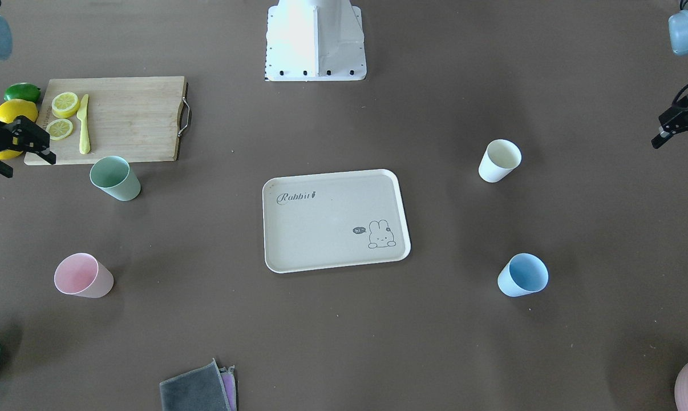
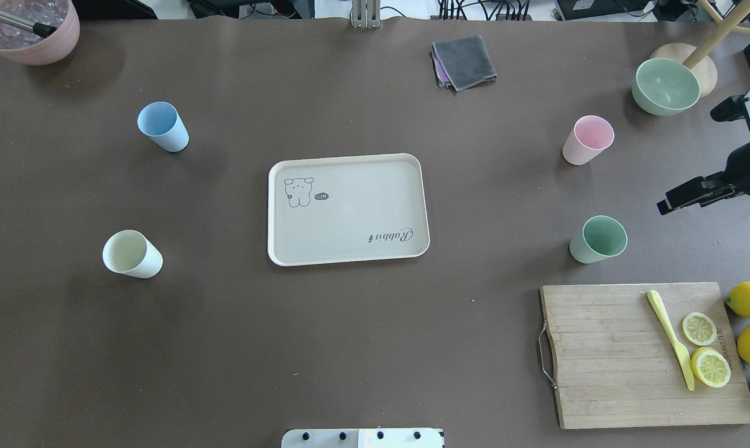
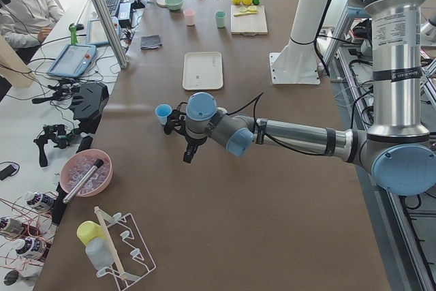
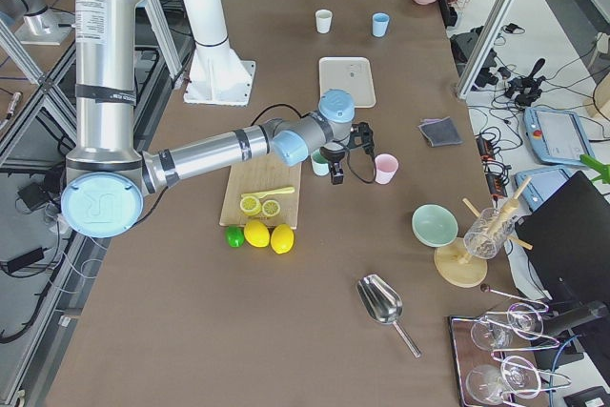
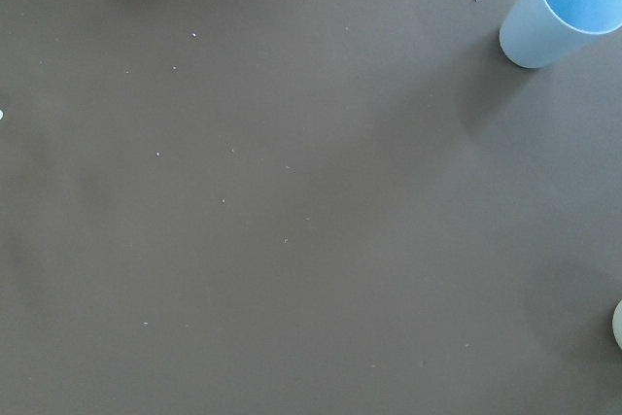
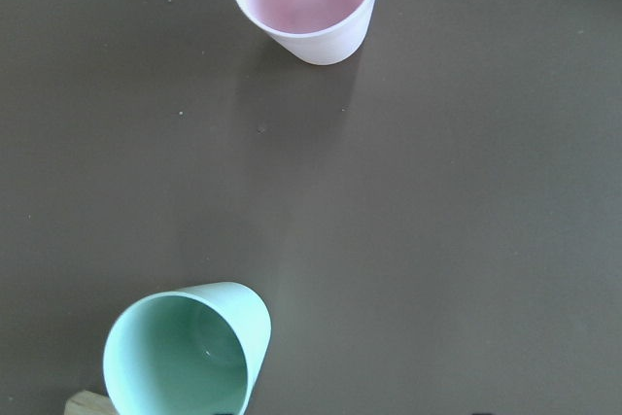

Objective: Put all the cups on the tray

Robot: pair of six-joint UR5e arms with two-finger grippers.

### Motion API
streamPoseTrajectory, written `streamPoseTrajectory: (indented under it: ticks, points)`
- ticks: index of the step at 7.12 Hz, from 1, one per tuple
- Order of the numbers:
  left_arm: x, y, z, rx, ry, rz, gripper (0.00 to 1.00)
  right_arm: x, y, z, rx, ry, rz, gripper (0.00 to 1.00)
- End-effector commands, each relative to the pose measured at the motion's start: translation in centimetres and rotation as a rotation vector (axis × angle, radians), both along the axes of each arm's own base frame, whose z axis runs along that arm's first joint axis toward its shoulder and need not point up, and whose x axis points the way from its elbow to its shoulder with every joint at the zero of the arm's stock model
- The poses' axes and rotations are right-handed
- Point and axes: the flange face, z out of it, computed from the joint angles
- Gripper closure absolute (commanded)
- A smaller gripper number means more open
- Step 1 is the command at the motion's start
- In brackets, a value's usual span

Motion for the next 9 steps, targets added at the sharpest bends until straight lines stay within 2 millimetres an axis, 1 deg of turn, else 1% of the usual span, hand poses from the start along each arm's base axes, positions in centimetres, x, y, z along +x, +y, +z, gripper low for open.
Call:
streamPoseTrajectory:
  ticks: [1,2,3,4,5,6,7,8,9]
  points:
    - [0.2,-0.1,0.0,-0.008,0.0,-0.001,0.02,-5.2,0.3,-0.5,-0.064,0.023,0.0,0.16]
    - [0.2,0.0,0.1,-0.011,0.0,-0.001,0.02,-6.0,0.2,0.2,-0.077,0.032,-0.01,0.17]
    - [0.2,0.0,0.1,-0.01,0.0,-0.001,0.02,-6.7,-0.4,0.3,-0.082,0.031,-0.017,0.19]
    - [0.2,0.0,0.1,-0.013,0.001,-0.001,0.02,-7.5,-1.1,0.9,-0.093,0.037,-0.021,0.21]
    - [0.2,0.0,0.1,-0.013,0.002,0.0,0.02,-8.5,-1.1,1.6,-0.104,0.046,-0.036,0.21]
    - [0.2,0.0,0.0,-0.028,0.008,-0.01,0.02,-9.0,-0.9,1.4,-0.101,0.045,-0.045,0.27]
    - [0.2,-0.1,-0.1,-0.037,0.011,-0.018,0.02,-9.0,-0.7,1.1,-0.105,0.034,-0.055,0.86]
    - [0.3,-0.1,-0.2,-0.043,0.014,-0.022,0.02,-9.1,-0.7,1.2,-0.112,0.028,-0.061,1.0]
    - [1.2,0.0,-0.6,-0.102,0.032,-0.054,0.02,-9.2,-0.6,0.8,-0.107,0.022,-0.065,1.0]
